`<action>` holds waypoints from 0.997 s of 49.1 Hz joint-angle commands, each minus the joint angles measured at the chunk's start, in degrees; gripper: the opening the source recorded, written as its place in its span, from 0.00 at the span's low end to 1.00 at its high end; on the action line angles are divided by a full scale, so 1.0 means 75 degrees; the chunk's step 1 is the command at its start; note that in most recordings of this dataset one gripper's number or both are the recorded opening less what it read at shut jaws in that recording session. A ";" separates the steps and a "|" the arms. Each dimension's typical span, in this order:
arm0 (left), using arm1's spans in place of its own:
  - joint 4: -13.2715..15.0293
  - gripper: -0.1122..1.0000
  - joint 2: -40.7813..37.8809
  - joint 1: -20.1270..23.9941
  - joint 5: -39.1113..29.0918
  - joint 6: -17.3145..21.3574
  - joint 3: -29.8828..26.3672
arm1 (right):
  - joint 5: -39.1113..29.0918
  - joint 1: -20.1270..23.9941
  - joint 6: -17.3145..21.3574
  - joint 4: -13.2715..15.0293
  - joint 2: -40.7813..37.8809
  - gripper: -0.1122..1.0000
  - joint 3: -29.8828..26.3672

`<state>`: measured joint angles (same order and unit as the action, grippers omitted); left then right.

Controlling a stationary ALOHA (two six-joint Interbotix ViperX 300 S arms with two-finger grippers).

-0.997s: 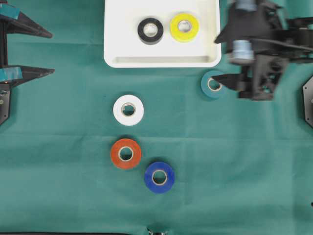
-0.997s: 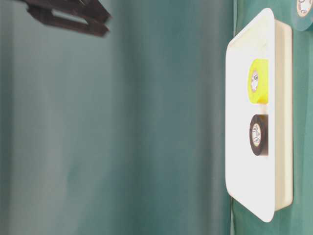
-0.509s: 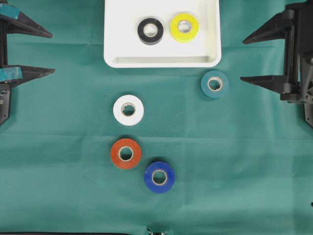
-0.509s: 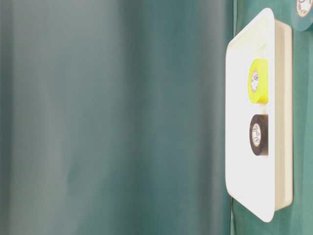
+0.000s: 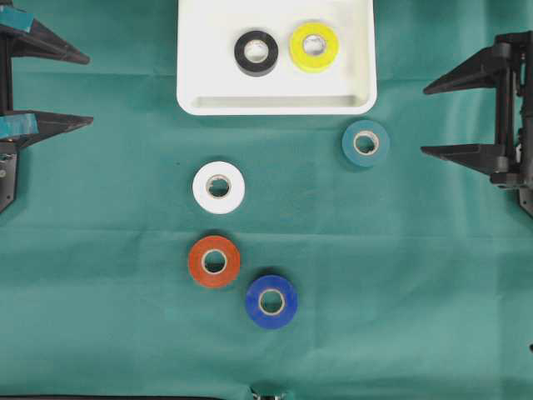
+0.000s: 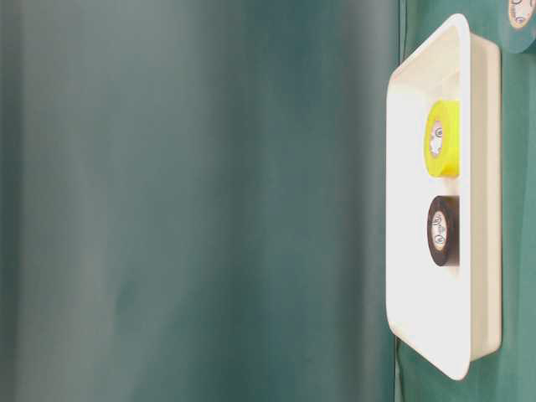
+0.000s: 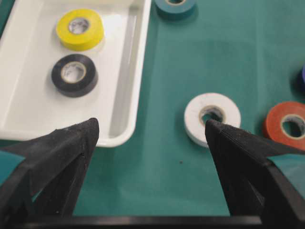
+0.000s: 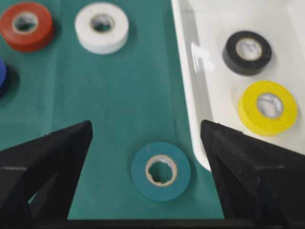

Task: Pick up the tape from a random location and place it into the white case.

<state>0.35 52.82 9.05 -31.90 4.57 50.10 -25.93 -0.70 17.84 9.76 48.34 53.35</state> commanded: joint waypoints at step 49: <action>0.0129 0.98 -0.0012 -0.1477 0.0527 -0.0211 -0.0082 | 0.0352 0.0012 0.0047 0.0035 -0.0035 0.91 0.0000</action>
<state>1.14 53.00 0.53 -29.71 3.43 50.10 -23.99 -0.70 18.11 9.84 48.08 53.96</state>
